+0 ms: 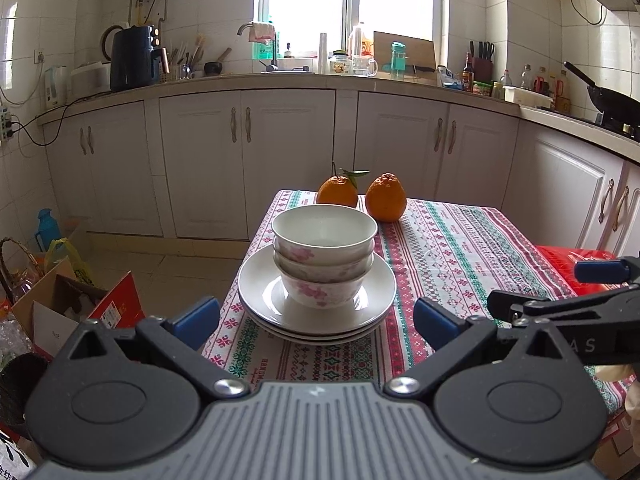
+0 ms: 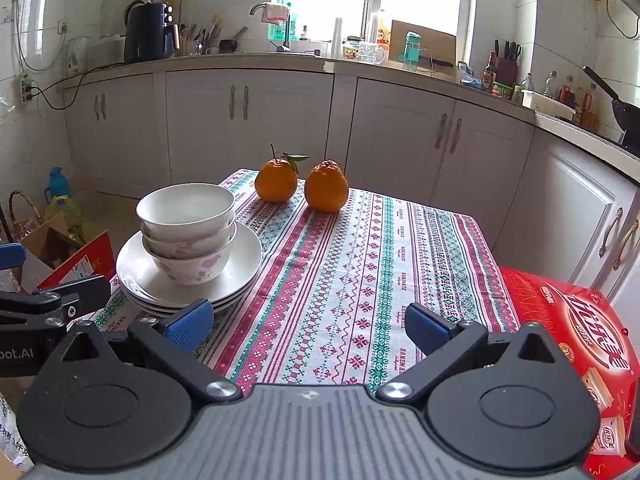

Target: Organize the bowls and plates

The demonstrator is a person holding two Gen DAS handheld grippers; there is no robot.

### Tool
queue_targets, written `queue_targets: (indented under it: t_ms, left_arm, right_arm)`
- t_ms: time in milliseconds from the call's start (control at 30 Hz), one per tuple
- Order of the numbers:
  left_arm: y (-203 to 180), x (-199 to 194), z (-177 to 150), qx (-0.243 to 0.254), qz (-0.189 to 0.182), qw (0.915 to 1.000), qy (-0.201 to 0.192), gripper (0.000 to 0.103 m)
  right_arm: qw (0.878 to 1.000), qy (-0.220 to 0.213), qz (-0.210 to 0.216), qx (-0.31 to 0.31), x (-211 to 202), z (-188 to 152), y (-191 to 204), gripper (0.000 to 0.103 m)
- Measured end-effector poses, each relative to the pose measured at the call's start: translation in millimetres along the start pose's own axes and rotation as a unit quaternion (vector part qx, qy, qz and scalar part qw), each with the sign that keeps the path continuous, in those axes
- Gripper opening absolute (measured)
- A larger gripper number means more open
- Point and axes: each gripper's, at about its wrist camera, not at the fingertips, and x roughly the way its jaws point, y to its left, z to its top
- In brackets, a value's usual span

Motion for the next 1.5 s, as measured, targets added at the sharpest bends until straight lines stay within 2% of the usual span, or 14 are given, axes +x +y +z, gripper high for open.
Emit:
queue_targets:
  t_ms: [1500]
  left_arm:
    - [-4.3,-4.6,3.7,0.006,0.009,0.9999,-0.001,0.102]
  right_arm:
    - [1.0,-0.005,-0.011,0.005,-0.8,0.7,-1.5,0.103]
